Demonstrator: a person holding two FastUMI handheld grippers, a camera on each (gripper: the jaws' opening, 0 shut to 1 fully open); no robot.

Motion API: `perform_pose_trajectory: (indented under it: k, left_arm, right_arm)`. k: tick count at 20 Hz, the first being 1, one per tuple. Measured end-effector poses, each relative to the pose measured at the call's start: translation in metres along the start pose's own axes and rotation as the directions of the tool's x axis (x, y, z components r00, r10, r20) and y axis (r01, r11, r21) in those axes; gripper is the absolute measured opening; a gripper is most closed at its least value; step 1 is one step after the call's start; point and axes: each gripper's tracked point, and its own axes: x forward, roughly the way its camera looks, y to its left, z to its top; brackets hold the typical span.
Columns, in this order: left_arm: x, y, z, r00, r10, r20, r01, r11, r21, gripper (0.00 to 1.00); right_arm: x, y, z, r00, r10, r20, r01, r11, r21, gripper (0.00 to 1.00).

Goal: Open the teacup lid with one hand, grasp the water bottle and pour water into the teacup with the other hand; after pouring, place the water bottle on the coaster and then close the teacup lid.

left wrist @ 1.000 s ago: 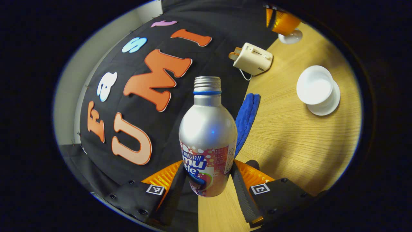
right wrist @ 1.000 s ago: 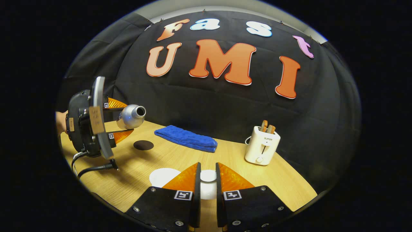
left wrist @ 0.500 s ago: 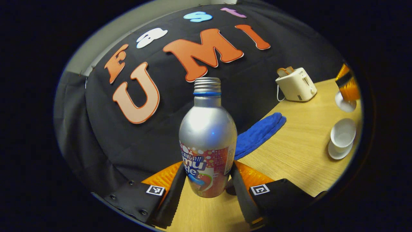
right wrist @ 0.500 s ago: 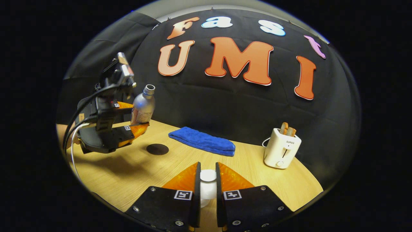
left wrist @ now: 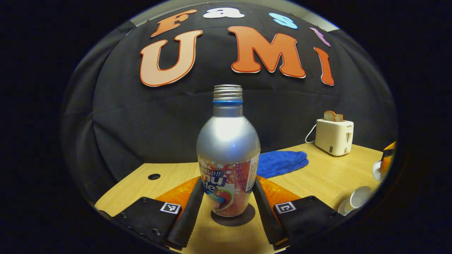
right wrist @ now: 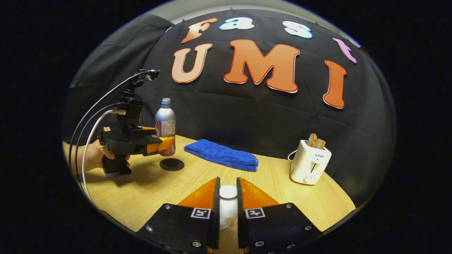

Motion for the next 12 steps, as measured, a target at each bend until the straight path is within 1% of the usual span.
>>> perform_pose_trajectory:
  k: [1, 2, 3, 4, 5, 6, 7, 8, 10, 11, 12]
  left_arm:
    - [0.001, 0.001, 0.000, 1.000, -0.011, -0.002, 0.011, 1.000, -0.015, 0.79]
    - [0.001, 0.000, 0.001, 1.000, -0.013, -0.007, 0.013, 1.000, -0.026, 0.82]
    - [0.002, 0.000, 0.000, 1.000, -0.013, -0.014, 0.012, 0.999, -0.037, 0.78]
    - [0.002, 0.001, 0.000, 1.000, -0.005, -0.023, 0.004, 0.999, -0.040, 0.81]
    - [0.002, 0.000, 0.000, 0.999, -0.005, -0.032, 0.003, 0.999, -0.047, 0.78]
    - [0.001, 0.000, 0.001, 0.999, 0.002, -0.046, -0.004, 0.999, -0.048, 0.81]
    - [0.001, -0.002, 0.002, 0.998, -0.006, -0.059, 0.002, 0.999, -0.055, 0.82]
    - [-0.001, -0.002, 0.003, 0.996, -0.012, -0.085, 0.007, 0.998, -0.066, 0.78]
    - [-0.003, -0.003, 0.000, 0.992, -0.024, -0.126, 0.013, 0.996, -0.085, 0.80]
    - [-0.003, -0.002, -0.004, 0.989, -0.020, -0.148, 0.008, 0.997, -0.083, 0.83]
    - [-0.005, -0.003, -0.004, 0.988, -0.020, -0.153, 0.008, 0.997, -0.083, 0.83]
  right_arm:
    - [0.001, -0.001, -0.001, 1.000, -0.004, 0.001, 0.004, 1.000, 0.002, 0.20]
    - [0.001, -0.001, -0.002, 1.000, -0.002, -0.002, 0.002, 1.000, 0.004, 0.20]
    - [0.001, -0.001, -0.003, 1.000, -0.002, -0.004, 0.002, 1.000, 0.007, 0.21]
    - [0.001, -0.002, -0.004, 1.000, 0.000, -0.006, 0.000, 1.000, 0.010, 0.20]
    - [0.001, 0.000, -0.006, 1.000, 0.005, -0.010, -0.004, 1.000, 0.012, 0.20]
    - [0.002, 0.001, -0.007, 1.000, 0.006, -0.012, -0.006, 1.000, 0.014, 0.20]
    - [0.003, 0.003, -0.009, 1.000, 0.013, -0.018, -0.013, 1.000, 0.014, 0.20]
    - [0.003, 0.003, -0.010, 1.000, 0.014, -0.023, -0.014, 1.000, 0.015, 0.21]
    - [0.004, 0.006, -0.011, 0.999, 0.020, -0.030, -0.020, 1.000, 0.013, 0.21]
    - [0.005, 0.007, -0.013, 0.999, 0.023, -0.034, -0.023, 1.000, 0.011, 0.21]
    - [0.006, 0.007, -0.013, 0.999, 0.023, -0.036, -0.023, 1.000, 0.009, 0.21]
